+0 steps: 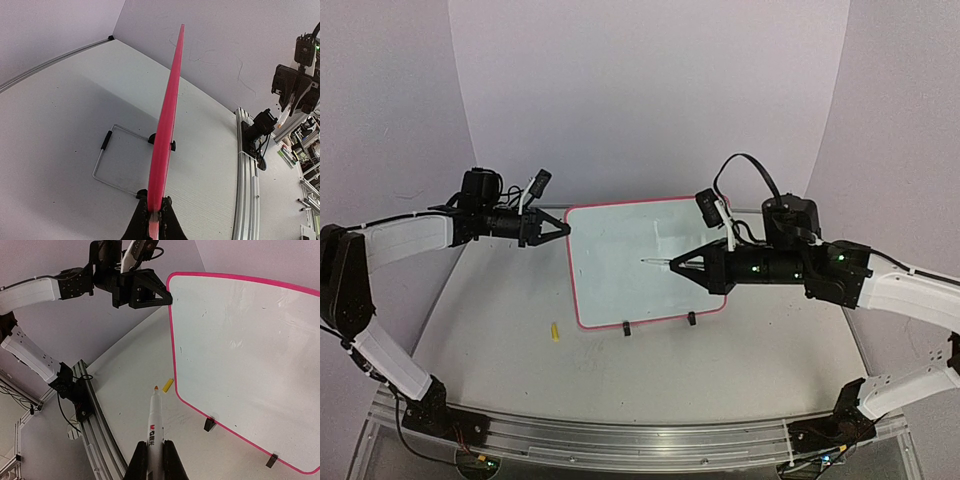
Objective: Write a sentence on the whiteboard
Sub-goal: Adjust the whiteboard at the center of the board, then hold the whiteboard at the center of the board.
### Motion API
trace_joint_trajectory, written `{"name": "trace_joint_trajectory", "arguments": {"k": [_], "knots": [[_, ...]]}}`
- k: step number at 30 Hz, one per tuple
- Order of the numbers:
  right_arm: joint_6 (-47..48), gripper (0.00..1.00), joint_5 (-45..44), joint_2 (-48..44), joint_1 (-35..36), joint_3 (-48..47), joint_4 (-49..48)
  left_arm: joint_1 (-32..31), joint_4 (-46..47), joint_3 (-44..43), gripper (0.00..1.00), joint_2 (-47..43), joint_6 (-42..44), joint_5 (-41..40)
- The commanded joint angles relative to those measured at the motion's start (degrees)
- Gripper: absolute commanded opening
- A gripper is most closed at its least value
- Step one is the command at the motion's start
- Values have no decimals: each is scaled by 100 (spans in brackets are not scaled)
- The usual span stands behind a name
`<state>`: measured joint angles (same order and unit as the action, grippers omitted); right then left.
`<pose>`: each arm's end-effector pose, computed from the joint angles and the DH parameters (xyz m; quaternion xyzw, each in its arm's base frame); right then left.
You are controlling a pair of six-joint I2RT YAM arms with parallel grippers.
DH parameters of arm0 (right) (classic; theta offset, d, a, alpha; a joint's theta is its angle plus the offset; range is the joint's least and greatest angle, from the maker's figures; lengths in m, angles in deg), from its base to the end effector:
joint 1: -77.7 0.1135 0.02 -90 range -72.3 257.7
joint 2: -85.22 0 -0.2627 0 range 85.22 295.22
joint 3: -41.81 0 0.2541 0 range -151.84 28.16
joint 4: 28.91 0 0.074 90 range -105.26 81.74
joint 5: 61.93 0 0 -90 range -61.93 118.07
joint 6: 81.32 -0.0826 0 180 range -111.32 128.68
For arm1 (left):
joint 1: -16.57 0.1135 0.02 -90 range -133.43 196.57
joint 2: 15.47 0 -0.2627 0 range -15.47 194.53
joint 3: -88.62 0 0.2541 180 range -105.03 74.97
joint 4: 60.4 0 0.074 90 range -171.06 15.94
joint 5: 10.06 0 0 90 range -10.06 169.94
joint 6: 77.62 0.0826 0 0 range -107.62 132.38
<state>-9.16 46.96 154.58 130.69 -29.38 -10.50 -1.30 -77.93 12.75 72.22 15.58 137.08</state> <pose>0.1756 0.2774 0.3240 -0.3323 0.7243 0.4489 0.4043 0.3229 -0.1770 0.2657 0.3760 0.7011 -0.4660 0.3871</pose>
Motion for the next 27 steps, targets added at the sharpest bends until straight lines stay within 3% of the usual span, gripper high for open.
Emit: {"name": "trace_joint_trajectory", "arguments": {"k": [1,7,11,16,22,27], "knots": [[87,0,-77,42,92,-248,-150,-213,-220,52,11,-245,-250,-477],[87,0,-43,77,118,-227,-250,-269,-51,379,53,-719,-1070,-1279],[72,0,64,94,124,-205,-376,-269,-509,326,71,-993,-1263,-1747],[98,0,105,43,123,-155,-431,-261,-1691,-253,78,-1144,-1103,-2268],[175,0,238,94,124,-135,-659,-252,-2780,-1135,80,-787,-447,-2046],[204,0,365,303,142,-169,-846,-253,-2298,-1344,80,-513,-338,-1485]]}}
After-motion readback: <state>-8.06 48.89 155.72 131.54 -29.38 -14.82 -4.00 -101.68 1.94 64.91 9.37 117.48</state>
